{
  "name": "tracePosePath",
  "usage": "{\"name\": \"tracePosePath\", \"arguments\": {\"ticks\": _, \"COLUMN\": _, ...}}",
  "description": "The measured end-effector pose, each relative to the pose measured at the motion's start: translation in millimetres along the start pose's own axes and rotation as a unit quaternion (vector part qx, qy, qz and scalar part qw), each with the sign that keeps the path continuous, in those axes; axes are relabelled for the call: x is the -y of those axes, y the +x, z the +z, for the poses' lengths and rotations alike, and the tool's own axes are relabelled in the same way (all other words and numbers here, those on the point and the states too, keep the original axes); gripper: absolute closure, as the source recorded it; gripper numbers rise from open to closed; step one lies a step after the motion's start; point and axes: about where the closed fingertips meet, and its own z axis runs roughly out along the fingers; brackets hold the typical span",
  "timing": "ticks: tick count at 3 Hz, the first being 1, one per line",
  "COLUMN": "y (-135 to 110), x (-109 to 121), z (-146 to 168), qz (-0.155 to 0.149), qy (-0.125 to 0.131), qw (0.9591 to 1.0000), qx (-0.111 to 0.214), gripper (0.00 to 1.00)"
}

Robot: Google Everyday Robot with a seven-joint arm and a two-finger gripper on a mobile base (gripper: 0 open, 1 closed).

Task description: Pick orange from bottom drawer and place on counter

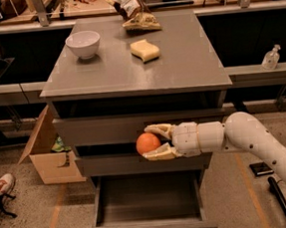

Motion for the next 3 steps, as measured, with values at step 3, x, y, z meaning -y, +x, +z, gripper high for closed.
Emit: {"name": "tracePosePath", "arguments": {"ticks": 3, "y": -148, "x": 70, "z": -31, "qz": -0.128, "qy": 0.018, "qw": 0.9914, "qx": -0.022, "gripper": 1.0}}
